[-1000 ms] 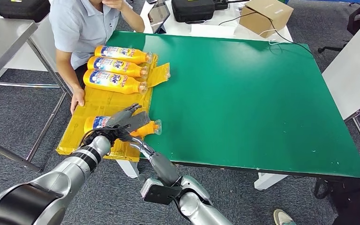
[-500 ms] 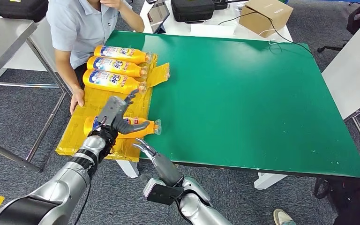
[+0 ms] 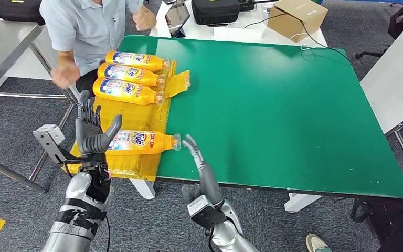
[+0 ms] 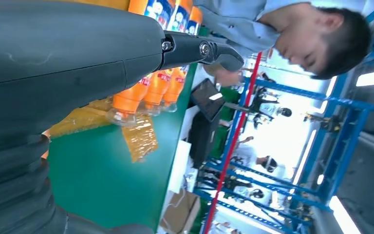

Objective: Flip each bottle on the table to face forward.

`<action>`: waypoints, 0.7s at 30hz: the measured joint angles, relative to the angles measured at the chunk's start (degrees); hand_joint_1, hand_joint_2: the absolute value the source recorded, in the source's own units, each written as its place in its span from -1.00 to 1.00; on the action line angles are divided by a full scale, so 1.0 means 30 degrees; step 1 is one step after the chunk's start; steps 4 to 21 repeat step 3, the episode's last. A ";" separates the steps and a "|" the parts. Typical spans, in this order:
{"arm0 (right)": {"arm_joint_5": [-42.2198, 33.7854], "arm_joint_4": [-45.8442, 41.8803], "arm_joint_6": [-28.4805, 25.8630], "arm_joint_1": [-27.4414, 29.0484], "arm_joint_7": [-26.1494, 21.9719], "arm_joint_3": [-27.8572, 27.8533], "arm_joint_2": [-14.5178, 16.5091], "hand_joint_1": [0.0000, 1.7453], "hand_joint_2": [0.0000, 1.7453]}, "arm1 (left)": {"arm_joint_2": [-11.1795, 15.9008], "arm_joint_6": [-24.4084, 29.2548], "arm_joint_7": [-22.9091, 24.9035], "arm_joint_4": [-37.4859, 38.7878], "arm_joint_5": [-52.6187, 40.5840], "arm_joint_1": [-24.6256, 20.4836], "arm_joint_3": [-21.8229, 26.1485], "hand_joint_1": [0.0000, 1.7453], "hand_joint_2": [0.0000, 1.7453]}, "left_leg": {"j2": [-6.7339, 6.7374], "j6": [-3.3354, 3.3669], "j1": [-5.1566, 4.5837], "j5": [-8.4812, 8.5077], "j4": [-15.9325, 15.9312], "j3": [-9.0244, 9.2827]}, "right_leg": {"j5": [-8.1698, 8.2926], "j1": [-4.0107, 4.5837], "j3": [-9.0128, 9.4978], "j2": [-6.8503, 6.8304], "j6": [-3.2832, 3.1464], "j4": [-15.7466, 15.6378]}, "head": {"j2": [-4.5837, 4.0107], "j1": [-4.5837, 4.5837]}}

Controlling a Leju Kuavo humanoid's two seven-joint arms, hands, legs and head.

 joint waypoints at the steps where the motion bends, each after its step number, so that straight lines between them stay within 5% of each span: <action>1: -0.0358 -0.0800 -0.0915 0.0204 0.0000 -0.0063 -0.0096 -1.00 1.00 | -0.0020 0.0156 0.0078 -0.0451 0.0094 0.0372 -0.0144 -1.00 1.00 | 0.0001 0.0000 -0.0001 0.0000 0.0000 0.0001 | 0.0000 -0.0001 0.0001 0.0000 0.0000 -0.0001 | 0.0000 -0.0002; 2: -0.0682 -0.1517 -0.1617 0.0411 0.0000 -0.0175 -0.0178 -1.00 0.50 | -0.0046 0.0304 0.0162 -0.0864 0.0175 0.0765 -0.0315 -1.00 1.00 | 0.0001 0.0001 -0.0001 -0.0001 0.0000 0.0001 | 0.0000 -0.0001 0.0001 0.0000 0.0000 -0.0002 | 0.0000 0.0000; 3: -0.0876 -0.1909 -0.1997 0.0521 0.0000 -0.0239 -0.0227 -1.00 0.33 | -0.0062 0.0395 0.0210 -0.1086 0.0210 0.0976 -0.0416 -1.00 1.00 | 0.0000 0.0001 -0.0001 -0.0002 0.0000 0.0000 | 0.0000 -0.0002 0.0002 0.0000 0.0000 -0.0002 | 0.0000 0.0000; 21: -0.0876 -0.1909 -0.1997 0.0521 0.0000 -0.0239 -0.0227 -1.00 0.33 | -0.0062 0.0395 0.0210 -0.1086 0.0210 0.0976 -0.0416 -1.00 1.00 | 0.0000 0.0001 -0.0001 -0.0002 0.0000 0.0000 | 0.0000 -0.0002 0.0002 0.0000 0.0000 -0.0002 | 0.0000 0.0000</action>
